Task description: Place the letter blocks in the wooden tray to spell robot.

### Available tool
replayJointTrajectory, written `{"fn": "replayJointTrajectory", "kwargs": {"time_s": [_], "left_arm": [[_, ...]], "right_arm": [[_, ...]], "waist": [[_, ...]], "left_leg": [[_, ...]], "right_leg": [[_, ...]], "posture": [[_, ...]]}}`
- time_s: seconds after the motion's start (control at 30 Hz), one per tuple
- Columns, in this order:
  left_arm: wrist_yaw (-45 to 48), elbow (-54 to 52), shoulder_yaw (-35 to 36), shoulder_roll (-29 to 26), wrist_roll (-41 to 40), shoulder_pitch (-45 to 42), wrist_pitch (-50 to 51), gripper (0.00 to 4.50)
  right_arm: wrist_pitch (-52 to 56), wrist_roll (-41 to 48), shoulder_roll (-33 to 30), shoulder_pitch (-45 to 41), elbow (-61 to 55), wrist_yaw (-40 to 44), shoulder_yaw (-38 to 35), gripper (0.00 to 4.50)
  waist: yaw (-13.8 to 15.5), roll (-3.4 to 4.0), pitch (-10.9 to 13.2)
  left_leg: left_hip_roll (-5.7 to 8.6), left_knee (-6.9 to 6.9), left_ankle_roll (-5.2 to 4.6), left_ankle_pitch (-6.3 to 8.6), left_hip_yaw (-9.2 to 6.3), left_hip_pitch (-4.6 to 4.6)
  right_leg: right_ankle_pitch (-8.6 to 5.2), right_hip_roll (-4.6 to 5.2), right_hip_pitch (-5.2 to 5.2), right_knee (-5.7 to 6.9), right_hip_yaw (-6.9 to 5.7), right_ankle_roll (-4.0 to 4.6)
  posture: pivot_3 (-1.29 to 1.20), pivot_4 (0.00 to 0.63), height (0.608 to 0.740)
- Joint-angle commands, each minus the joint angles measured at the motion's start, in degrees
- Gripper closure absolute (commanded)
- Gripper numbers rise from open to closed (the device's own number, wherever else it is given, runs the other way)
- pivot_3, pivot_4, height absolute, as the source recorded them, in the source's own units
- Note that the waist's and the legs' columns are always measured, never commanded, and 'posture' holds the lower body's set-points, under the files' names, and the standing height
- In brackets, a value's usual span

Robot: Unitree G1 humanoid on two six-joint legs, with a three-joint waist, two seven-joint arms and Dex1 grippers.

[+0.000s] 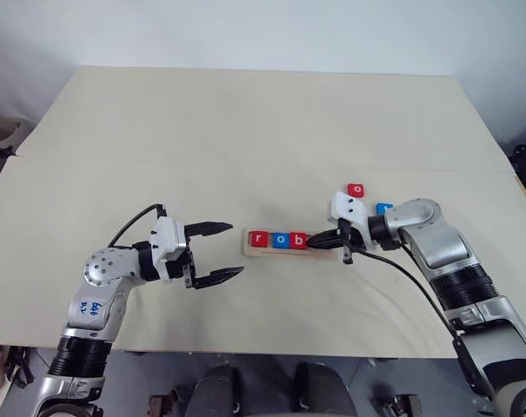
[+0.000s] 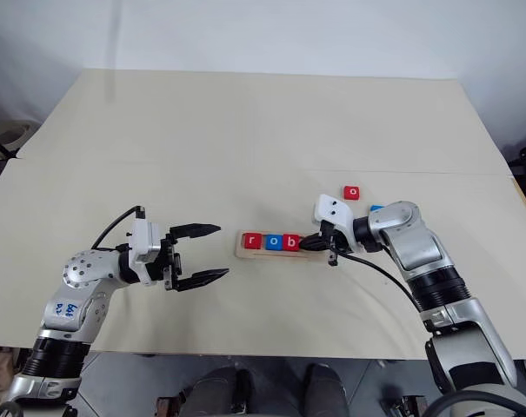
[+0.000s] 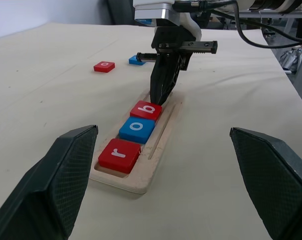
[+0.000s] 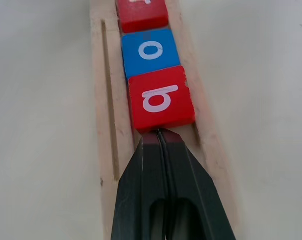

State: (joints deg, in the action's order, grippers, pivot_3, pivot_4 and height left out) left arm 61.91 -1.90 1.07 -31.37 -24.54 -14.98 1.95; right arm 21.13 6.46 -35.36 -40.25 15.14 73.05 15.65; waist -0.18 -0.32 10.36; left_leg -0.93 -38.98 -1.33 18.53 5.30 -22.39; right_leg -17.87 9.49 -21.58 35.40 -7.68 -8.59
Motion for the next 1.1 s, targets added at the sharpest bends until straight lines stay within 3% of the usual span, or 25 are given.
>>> {"fn": "replayJointTrajectory", "kwargs": {"time_s": [0.03, 0.73, 1.1], "left_arm": [[-0.4, -2.7, 0.7, -0.4, -0.4, 0.5, -0.2, 0.0], [-1.0, -3.1, 0.6, -0.2, -0.5, 0.9, -0.2, 0.0], [-1.3, -3.3, 0.7, -0.2, -0.5, 1.3, -0.2, 0.0]], "right_arm": [[-0.4, -0.1, 0.4, -1.2, -1.6, 0.1, 0.1, 4.49], [0.4, -0.1, 3.2, -2.9, -2.7, -0.6, 1.5, 4.49], [0.2, 0.6, -1.6, -2.1, -2.6, 1.0, -0.5, 4.49]], "waist": [[0.0, 0.0, 0.0], [-0.1, 0.0, 0.0], [-0.1, 0.0, 0.0]], "left_leg": [[0.0, 0.0, 0.0, 0.0, 0.0, 0.0], [0.0, 0.01, 0.0, 0.0, 0.0, 0.0], [-0.01, 0.01, 0.0, 0.0, 0.0, 0.01]], "right_leg": [[0.0, 0.0, 0.0, 0.0, 0.0, 0.0], [0.0, 0.0, 0.0, 0.0, 0.0, 0.0], [0.0, 0.0, 0.0, 0.0, -0.01, 0.0]], "posture": [[0.0, 0.15, 0.74], [0.0, 0.15, 0.74], [0.0, 0.15, 0.74]]}}
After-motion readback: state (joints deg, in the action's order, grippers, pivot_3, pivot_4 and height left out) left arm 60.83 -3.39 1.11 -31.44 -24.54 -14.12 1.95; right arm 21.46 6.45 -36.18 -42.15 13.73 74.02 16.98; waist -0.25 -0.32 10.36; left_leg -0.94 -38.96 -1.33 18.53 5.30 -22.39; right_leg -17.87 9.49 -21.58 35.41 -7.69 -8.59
